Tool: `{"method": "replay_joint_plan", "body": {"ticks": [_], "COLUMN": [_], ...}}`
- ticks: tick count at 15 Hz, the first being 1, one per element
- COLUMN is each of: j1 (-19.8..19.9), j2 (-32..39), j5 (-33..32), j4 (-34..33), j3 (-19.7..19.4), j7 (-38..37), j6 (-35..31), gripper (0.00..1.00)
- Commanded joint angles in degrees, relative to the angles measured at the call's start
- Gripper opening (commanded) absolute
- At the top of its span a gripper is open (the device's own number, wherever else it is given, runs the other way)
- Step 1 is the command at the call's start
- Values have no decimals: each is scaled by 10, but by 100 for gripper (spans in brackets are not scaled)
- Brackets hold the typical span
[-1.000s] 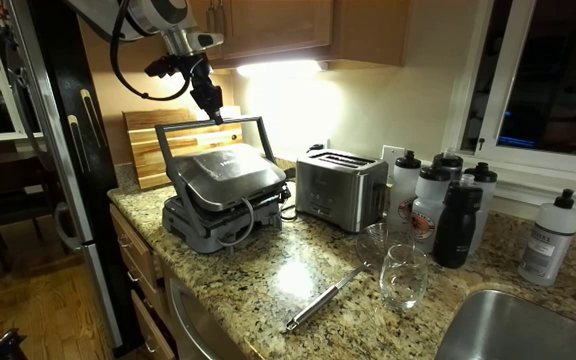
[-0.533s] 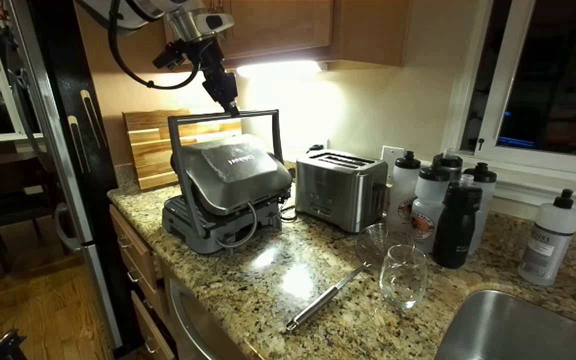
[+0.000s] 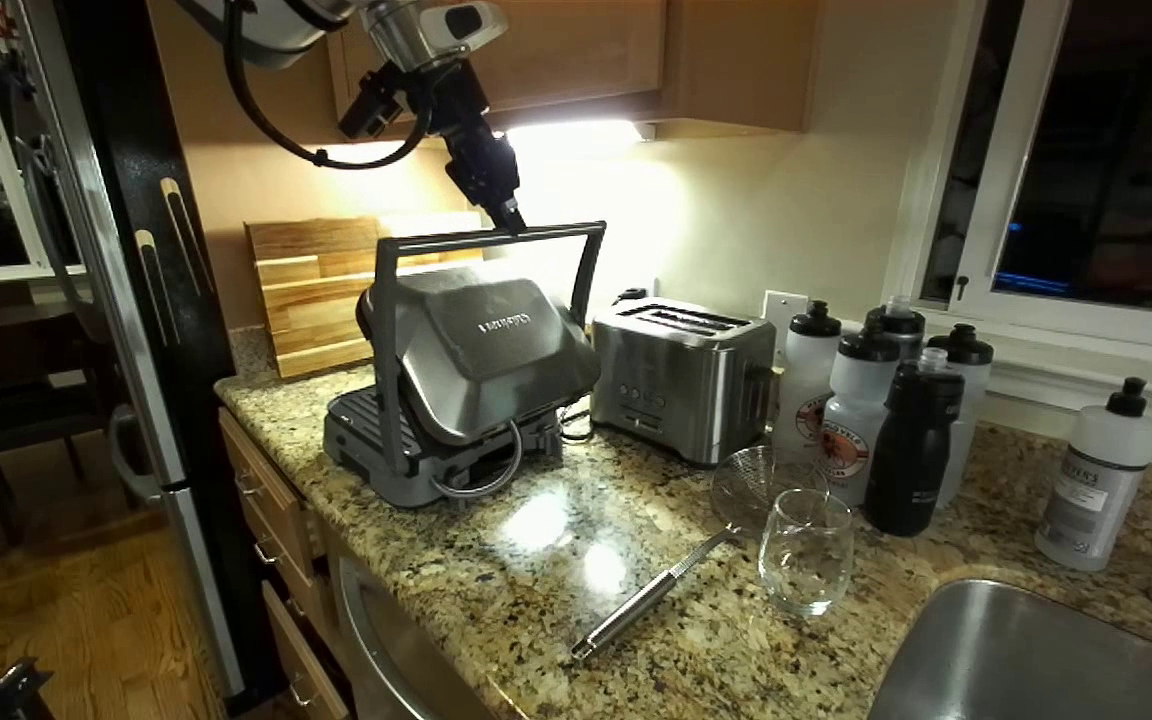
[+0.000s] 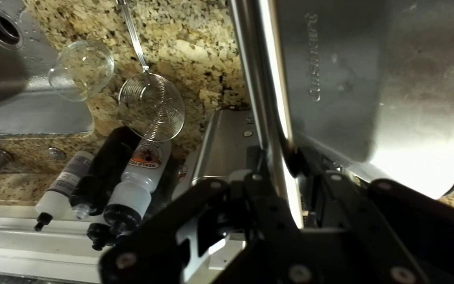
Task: Open the sandwich maker
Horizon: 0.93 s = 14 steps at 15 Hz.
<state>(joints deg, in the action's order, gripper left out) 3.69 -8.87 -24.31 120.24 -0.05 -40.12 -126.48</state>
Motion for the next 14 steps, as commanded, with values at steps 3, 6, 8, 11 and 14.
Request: {"method": "replay_joint_plan", "body": {"ticks": [3,6,8,11,14], "j1": [25,37,42,49,51], "j2": [-29,-22,-18,-14,-11], "j5": [-9,-6,0,5,9], "j4": [76,87,96,111,118], "j3": [-2,-9,-13,-20,-22], "j7": [-52,-57,-57,-57,-58], "j6": [10,10,8,7,5], "gripper": [6,6,6,6,6]}}
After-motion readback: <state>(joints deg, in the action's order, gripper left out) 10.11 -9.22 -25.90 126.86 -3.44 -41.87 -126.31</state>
